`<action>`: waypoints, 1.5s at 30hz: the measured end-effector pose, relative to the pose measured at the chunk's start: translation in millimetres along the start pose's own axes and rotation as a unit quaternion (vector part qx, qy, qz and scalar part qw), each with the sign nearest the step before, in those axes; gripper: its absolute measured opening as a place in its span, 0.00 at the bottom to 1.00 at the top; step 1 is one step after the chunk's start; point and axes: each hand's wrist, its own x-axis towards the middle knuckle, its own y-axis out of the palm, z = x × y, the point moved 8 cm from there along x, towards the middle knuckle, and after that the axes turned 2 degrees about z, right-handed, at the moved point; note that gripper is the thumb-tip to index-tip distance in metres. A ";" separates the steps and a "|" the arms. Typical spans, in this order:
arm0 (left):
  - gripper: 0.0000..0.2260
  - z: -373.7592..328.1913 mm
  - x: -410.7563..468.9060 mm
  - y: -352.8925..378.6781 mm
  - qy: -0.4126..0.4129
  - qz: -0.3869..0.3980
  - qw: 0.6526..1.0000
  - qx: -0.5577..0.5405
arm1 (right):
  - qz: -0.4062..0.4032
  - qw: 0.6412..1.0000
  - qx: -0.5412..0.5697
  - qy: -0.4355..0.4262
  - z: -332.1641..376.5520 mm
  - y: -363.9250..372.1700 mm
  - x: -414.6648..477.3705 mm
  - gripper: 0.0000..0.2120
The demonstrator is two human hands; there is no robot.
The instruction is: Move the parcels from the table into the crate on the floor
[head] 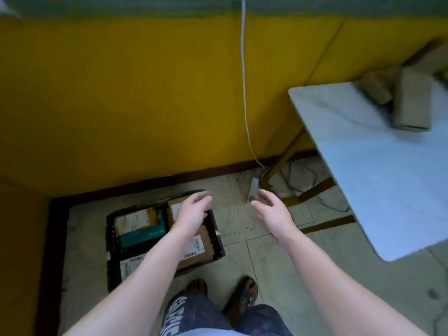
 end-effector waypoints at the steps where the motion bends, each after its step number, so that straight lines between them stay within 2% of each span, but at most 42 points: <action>1: 0.10 -15.5 -2.7 11.7 0.013 0.009 1.000 0.002 | -0.013 1.000 0.013 -0.009 9.2 -14.8 -4.5 0.24; 4: 0.06 -57.6 -12.6 55.2 0.056 0.041 0.997 0.017 | -0.054 0.996 0.058 -0.037 29.1 -64.0 -17.4 0.22; 11: 0.09 -117.6 -43.8 198.8 0.128 0.125 0.983 0.036 | -0.115 0.980 0.139 -0.085 28.7 -208.8 -45.7 0.22; 20: 0.09 -117.3 -96.4 442.4 0.115 0.200 0.972 0.037 | -0.174 0.965 0.166 -0.105 -46.4 -426.2 -76.1 0.19; 25: 0.07 -117.6 -111.5 526.3 0.123 0.217 0.967 0.051 | -0.189 0.959 0.187 -0.093 -82.0 -505.4 -72.7 0.20; 34: 0.06 -135.3 -46.2 604.1 0.113 0.177 0.977 0.041 | -0.150 0.968 0.185 -0.085 -79.3 -576.4 -2.6 0.19; 38: 0.10 -147.6 9.4 635.4 0.105 0.141 0.984 0.019 | -0.122 0.975 0.173 -0.073 -67.0 -609.6 48.9 0.21; 42: 0.14 -174.3 73.5 637.4 0.115 0.021 0.993 0.007 | -0.077 0.985 0.143 -0.052 -52.8 -631.3 100.1 0.21; 45: 0.23 -193.8 114.8 638.4 0.117 -0.053 0.991 0.022 | -0.063 0.989 0.124 -0.051 -42.7 -648.3 133.3 0.19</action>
